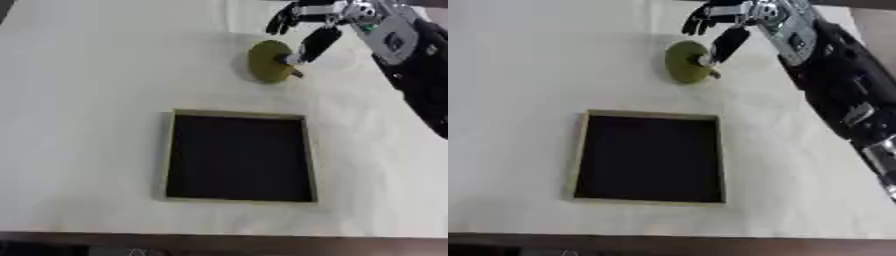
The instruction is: Pick up objects on the table and place them in the box.
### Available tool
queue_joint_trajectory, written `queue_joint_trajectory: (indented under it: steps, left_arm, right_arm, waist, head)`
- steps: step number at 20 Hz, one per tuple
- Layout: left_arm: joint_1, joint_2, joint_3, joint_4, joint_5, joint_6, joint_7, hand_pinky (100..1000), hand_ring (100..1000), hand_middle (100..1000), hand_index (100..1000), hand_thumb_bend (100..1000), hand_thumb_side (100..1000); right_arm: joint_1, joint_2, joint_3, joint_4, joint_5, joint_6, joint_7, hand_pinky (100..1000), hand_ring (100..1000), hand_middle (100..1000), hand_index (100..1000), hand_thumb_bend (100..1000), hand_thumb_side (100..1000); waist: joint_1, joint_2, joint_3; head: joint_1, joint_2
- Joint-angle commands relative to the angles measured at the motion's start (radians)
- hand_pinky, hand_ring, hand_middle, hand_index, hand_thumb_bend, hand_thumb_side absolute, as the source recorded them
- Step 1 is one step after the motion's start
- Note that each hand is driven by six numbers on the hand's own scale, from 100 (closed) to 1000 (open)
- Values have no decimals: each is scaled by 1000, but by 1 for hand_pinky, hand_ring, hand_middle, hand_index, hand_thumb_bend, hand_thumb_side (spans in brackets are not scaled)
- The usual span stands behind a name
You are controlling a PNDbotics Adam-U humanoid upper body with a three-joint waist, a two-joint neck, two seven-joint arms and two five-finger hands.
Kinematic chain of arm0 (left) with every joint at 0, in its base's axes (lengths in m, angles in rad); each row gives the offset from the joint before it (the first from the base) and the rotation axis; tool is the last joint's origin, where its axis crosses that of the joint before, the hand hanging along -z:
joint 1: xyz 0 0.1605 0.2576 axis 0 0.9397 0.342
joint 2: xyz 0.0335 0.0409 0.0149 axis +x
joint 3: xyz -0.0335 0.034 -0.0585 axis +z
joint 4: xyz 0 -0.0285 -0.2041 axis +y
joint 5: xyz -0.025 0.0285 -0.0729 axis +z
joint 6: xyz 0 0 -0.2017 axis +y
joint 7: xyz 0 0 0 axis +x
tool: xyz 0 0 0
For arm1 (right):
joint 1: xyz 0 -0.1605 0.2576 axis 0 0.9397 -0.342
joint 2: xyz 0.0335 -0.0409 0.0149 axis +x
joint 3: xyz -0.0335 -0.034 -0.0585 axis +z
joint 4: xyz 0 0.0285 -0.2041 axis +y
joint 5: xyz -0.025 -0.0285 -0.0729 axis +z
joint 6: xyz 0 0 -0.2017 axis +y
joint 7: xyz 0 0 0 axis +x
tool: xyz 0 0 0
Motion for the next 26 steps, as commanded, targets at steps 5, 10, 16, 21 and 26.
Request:
queue_joint_trajectory:
  steps: [5, 10, 16, 21, 26]
  left_arm:
    - [-12, 9, 2, -20, 4, -2, -5, 696, 743, 762, 757, 100, 611]
    - [-13, 8, 2, -20, 4, -2, -7, 697, 744, 762, 757, 100, 611]
    - [-13, 8, 2, -20, 4, -1, -7, 697, 744, 762, 757, 100, 611]
    - [-13, 10, 2, -20, 5, -1, -8, 697, 744, 762, 757, 100, 611]
    - [-13, 10, 2, -20, 5, 2, -9, 697, 744, 762, 757, 100, 611]
  right_arm:
    - [-22, 3, -24, 47, 31, -25, -6, 928, 860, 808, 882, 269, 320]
    - [-18, 13, -25, 62, 25, -39, 16, 920, 831, 662, 821, 262, 281]
    - [-17, 13, -32, 51, -35, -47, -20, 843, 678, 462, 652, 175, 100]
    - [-7, 2, -20, 9, -95, -34, -55, 810, 597, 425, 614, 176, 100]
    - [13, -33, -15, -103, -160, -55, -82, 796, 549, 389, 581, 128, 100]
  waist:
    - [5, -12, 4]
    - [5, -11, 6]
    - [4, -13, 5]
    - [4, -16, 4]
    - [2, -19, 1]
  head:
    - [-6, -4]
    - [-6, -2]
    - [-3, 4]
    - [-5, 5]
    - [-4, 7]
